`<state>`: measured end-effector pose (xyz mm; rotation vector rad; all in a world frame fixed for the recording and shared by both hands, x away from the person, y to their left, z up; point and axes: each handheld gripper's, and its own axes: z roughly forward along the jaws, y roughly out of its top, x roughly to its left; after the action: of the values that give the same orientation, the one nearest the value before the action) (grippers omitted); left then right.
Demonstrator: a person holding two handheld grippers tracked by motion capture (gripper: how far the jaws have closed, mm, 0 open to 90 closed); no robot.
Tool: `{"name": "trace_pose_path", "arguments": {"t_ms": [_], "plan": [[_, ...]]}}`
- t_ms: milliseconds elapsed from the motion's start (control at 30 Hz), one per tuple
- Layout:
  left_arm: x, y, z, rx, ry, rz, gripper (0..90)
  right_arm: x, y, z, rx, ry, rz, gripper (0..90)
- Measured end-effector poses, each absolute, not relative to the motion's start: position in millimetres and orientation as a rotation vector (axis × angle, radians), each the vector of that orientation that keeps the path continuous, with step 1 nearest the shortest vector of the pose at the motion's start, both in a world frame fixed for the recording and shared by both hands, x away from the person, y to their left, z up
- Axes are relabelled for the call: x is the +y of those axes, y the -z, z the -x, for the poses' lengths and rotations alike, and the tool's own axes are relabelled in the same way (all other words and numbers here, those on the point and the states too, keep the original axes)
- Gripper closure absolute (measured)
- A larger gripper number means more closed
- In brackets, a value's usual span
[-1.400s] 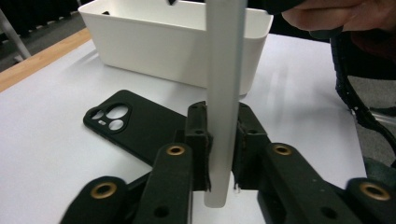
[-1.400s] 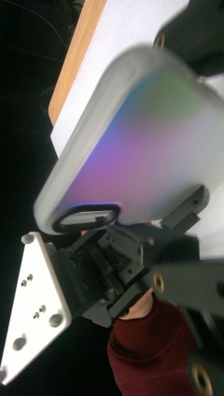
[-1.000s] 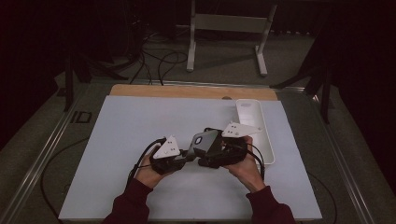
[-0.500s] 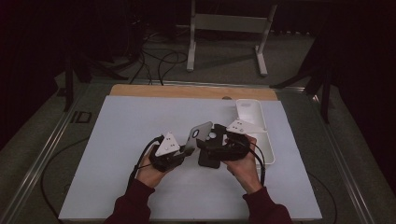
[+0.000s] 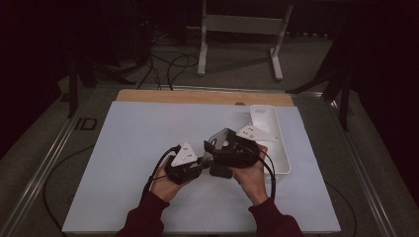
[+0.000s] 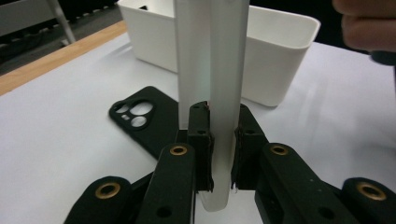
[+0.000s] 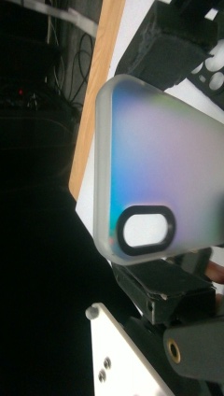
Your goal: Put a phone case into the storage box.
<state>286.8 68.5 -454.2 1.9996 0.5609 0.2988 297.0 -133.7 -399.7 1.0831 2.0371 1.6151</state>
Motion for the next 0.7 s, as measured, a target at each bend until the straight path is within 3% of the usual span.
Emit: {"name": "trace_pose_path", "arguments": {"t_ms": [700], "plan": [[69.1,450.6,-287.8,0.569,-0.28,-1.948,81.0,-142.1,402.2,-297.8,1.993,-1.683,-1.146,13.2]]}}
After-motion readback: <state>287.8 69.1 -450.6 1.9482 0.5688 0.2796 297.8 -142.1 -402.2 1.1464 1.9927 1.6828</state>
